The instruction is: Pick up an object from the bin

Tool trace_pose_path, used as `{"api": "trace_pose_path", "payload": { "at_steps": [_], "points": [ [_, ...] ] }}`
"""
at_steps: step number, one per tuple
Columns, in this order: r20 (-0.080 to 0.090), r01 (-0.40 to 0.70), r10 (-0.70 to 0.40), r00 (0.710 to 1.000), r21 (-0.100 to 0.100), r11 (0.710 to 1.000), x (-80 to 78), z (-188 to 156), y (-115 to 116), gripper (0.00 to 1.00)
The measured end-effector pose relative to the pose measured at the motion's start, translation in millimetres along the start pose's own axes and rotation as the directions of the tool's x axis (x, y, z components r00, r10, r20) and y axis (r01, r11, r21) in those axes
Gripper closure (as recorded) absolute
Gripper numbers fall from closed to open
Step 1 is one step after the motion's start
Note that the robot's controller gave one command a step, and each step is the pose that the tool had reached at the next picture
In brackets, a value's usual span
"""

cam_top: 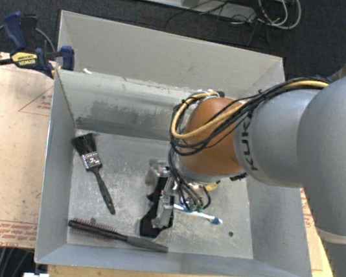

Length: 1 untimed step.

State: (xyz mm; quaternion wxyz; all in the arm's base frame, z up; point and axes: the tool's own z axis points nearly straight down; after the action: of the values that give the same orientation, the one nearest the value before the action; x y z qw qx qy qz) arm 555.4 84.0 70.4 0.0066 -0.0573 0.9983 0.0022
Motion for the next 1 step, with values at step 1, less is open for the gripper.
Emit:
{"api": "trace_pose_path", "payload": {
  "at_steps": [1],
  "points": [
    [-0.006,-0.209,0.209,0.978,0.003,0.978,46.2,-0.6,-33.6,1.00]
  ]
}}
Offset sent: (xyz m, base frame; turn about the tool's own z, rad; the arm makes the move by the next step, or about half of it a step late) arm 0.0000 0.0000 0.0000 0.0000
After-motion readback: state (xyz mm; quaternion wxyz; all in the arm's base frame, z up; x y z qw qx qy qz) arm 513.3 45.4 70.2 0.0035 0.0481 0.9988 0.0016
